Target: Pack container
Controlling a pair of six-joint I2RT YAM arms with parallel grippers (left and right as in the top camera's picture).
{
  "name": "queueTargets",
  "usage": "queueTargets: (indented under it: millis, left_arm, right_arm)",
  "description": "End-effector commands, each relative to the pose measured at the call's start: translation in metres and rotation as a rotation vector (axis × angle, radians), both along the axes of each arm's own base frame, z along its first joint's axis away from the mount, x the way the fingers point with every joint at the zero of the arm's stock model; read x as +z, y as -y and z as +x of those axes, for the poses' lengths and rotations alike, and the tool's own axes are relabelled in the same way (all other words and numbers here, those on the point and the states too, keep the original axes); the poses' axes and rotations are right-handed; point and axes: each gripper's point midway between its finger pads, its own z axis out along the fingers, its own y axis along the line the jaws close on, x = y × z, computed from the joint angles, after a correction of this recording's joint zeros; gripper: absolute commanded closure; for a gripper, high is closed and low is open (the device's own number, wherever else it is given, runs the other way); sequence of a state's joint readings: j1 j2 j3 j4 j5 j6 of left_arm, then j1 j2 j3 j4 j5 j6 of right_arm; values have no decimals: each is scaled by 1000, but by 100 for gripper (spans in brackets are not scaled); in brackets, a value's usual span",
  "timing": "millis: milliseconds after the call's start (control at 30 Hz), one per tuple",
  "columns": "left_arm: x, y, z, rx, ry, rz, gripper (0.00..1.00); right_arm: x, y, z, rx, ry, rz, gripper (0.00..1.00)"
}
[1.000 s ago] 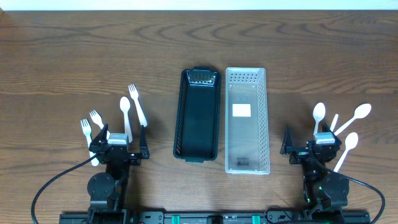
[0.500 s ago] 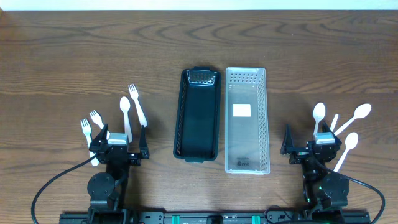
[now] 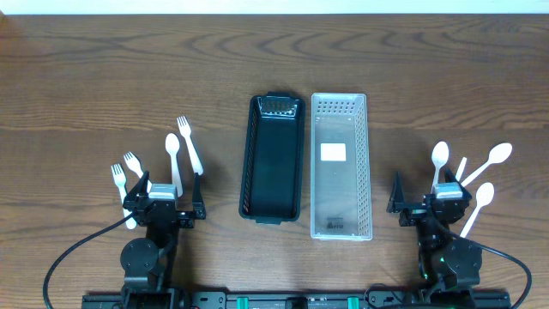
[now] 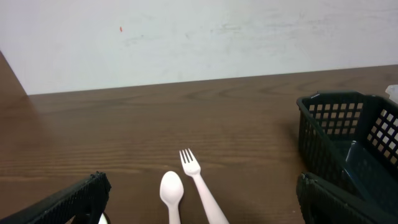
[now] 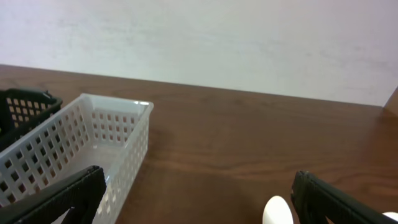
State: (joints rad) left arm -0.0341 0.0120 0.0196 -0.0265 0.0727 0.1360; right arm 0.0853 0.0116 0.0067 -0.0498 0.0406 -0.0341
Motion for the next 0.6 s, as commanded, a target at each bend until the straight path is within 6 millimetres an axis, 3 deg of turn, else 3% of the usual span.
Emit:
queueTargets:
  millis: [0,133,300,467,567]
  left_arm:
    - [-14,6,-1,-34,-39,14,2]
    - [-14,6,-1,-34,-39,14,2]
    - [-6,6,0,-31,-9,-17,2]
    - [4,6,-1,-10,-7,-219,2]
    - [12,6,0,-9,-12,-225,2]
  right_arm:
    - [3,3,0,-15,15,-8,1]
    - [12,10,0,-58,49,-6,1]
    - [42,20,-2,-114,173,10,1]
    - [32,21,-1,-119,121,128,1]
    - [28,21,-1,-123,82,203,1]
